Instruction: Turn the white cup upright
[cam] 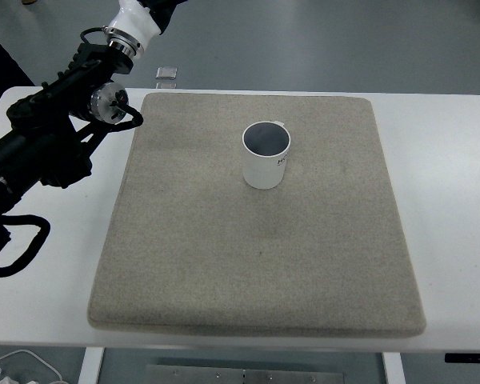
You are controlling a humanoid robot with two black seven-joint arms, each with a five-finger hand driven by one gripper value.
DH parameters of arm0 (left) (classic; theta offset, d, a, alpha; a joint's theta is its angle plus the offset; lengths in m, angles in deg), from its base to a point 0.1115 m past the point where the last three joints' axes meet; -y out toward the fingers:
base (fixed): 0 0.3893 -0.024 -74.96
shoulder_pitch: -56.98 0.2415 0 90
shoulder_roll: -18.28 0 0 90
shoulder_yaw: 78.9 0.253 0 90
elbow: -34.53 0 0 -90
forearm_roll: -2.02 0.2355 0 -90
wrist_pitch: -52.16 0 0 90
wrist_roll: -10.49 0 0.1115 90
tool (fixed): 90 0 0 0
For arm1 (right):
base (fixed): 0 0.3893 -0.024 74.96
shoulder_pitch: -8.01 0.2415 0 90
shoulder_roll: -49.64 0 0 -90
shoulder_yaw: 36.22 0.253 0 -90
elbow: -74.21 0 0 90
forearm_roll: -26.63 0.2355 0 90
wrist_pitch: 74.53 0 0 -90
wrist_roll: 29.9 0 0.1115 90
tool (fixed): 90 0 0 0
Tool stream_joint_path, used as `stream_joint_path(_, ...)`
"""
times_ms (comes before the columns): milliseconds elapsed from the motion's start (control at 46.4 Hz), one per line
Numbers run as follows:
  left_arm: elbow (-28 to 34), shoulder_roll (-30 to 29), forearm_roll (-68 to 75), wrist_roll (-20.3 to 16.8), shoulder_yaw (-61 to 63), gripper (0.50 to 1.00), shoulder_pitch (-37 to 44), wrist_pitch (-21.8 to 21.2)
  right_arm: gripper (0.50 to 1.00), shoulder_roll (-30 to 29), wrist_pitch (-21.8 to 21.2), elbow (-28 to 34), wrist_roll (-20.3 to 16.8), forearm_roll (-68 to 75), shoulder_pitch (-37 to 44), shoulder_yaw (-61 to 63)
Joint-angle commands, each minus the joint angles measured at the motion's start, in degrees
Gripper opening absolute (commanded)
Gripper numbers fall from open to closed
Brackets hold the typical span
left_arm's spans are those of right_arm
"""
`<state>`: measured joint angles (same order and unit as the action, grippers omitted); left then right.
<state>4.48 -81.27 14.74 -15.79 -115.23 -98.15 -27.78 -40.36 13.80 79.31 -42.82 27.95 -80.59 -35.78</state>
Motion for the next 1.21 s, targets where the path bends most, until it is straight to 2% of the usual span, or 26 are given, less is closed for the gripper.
stream_joint_path(0, 2.1, -0.6, -2.5, 3.3, -0.4, 0.988, 0.3, 0.0, 0.930, 0.0, 0.0, 0.0, 0.0, 0.0, 0.0, 0.1)
stream_joint_path(172, 7.1, -1.1, -10.6, 12.7, -0.7, 0.988, 0.1, 0.0, 0.928, 0.0, 0.0, 0.0, 0.0, 0.0, 0.0, 0.1)
stream_joint_path(280, 8.2, -1.4, -14.5, 15.9, -0.7, 0.990, 0.2, 0.2, 0.930, 0.0, -0.4, 0.1, 0.0, 0.1, -0.1, 0.2)
stream_joint_path(474, 9.8, -1.2, -21.9, 17.7, -1.4, 0.992, 0.7, 0.0, 0.930, 0.0, -0.4, 0.2, 0.0, 0.1, -0.2, 0.2)
stream_joint_path(646, 10.2, -0.7, -29.3, 17.8, -3.4, 0.992, 3.9, 1.0, 0.930, 0.0, -0.4, 0.2, 0.0, 0.1, -0.2, 0.2)
stream_joint_path(732, 10.2, -0.5, -30.0, 17.6, -4.7, 0.992, 5.4, 1.5, 0.930, 0.0, -0.4, 0.2, 0.0, 0.1, -0.3, 0.2)
stream_joint_path(948, 10.9, 1.5, -29.8, 17.1, -10.1, 0.992, 7.7, 6.9, 0.930, 0.0, -0.4, 0.2, 0.0, 0.2, -0.4, 0.3)
stream_joint_path(1185, 13.9, 4.3, -30.0, 15.6, -10.3, 0.992, 9.0, 7.2, 0.930, 0.0, -0.4, 0.2, 0.0, 0.4, -0.4, 0.4)
